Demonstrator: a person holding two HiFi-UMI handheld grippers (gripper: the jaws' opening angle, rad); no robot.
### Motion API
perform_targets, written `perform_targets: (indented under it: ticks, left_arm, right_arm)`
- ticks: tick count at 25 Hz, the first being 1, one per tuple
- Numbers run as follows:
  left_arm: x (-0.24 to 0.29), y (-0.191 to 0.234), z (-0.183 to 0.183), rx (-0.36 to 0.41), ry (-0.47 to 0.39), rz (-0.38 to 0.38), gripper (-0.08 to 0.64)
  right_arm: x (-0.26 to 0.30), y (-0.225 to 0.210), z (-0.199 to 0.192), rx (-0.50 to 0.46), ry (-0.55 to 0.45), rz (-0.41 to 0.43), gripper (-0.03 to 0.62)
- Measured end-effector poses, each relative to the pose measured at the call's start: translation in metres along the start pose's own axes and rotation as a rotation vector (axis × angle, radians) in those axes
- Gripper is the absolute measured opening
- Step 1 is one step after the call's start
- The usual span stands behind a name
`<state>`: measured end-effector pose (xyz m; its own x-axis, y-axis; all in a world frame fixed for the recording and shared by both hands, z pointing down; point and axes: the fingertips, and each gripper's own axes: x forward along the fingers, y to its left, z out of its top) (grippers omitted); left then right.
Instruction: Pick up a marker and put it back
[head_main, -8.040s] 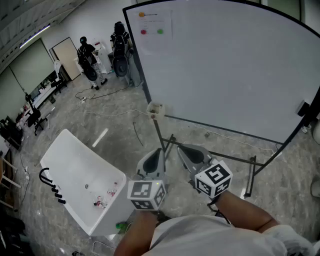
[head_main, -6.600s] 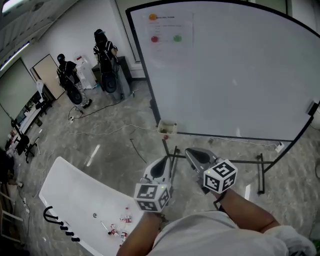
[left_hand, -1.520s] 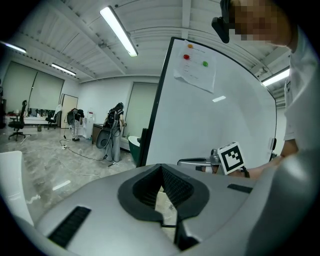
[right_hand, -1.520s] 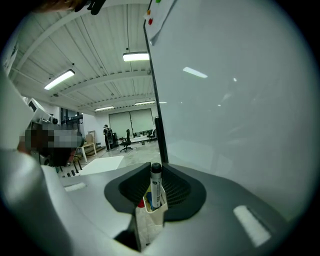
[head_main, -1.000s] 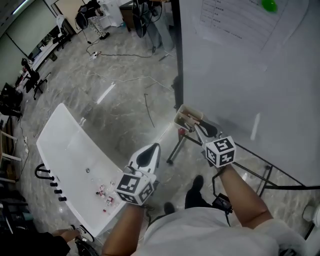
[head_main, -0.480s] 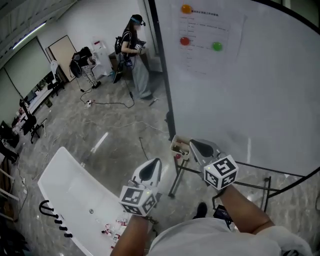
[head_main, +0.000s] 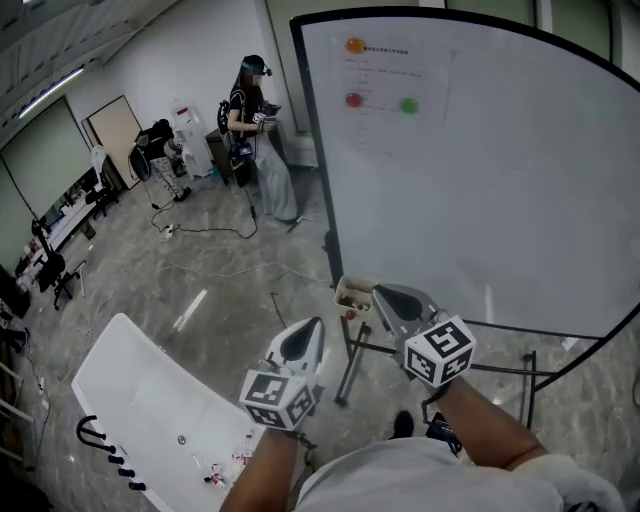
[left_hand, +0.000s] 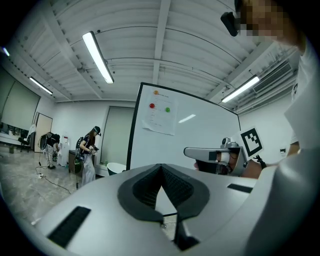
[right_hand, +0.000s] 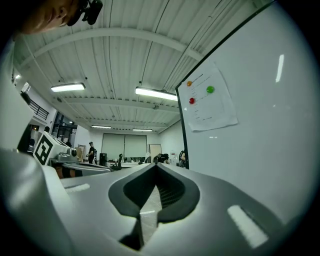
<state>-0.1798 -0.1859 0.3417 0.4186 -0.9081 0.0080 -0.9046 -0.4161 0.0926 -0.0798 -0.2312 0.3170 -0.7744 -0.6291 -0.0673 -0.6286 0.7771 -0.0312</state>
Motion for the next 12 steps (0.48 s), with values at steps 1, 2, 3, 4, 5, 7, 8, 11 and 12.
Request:
perform_targets:
  ticks: [1,2,3,4,5,7,8,11,12]
  left_arm:
    - [-0.001,-0.001,0.001,-0.001,-0.003,-0.002,0.000]
    - [-0.001,-0.001,0.003,-0.001,-0.005,-0.004,0.000]
    - [-0.001,-0.002,0.004,0.002,-0.006,-0.005,0.000]
    - [-0.001,-0.003,0.004,0.008,-0.006,-0.004,0.000]
    - [-0.001,-0.004,0.004,0.016,-0.005,-0.002,0.000]
    - [-0.001,-0.005,0.004,0.023,-0.007,0.003,0.000]
    - [-0.001,-0.005,0.004,0.022,-0.009,0.004,0.000]
    - [-0.003,-0.005,0.007,0.021,-0.016,0.007,0.000]
    - [-0.004,-0.005,0.009,0.021,-0.019,0.009,0.000]
  right_arm:
    - [-0.001,0.000,0.001,0.000,-0.002,-0.001,0.002]
    - [-0.001,0.000,0.002,0.001,-0.003,-0.001,0.002]
    - [-0.001,0.000,0.003,0.003,-0.005,-0.001,0.002]
    - [-0.002,-0.001,0.003,0.004,-0.006,-0.002,0.002]
    - [-0.003,-0.001,0.003,0.005,-0.007,-0.004,0.002]
    - [-0.004,-0.001,0.005,0.008,-0.009,-0.003,0.002]
    - [-0.004,0.000,0.006,0.009,-0.010,-0.001,0.002]
    - [-0.003,0.003,0.011,0.000,-0.014,0.008,0.002]
    - [-0.003,0.004,0.012,-0.004,-0.016,0.010,0.002]
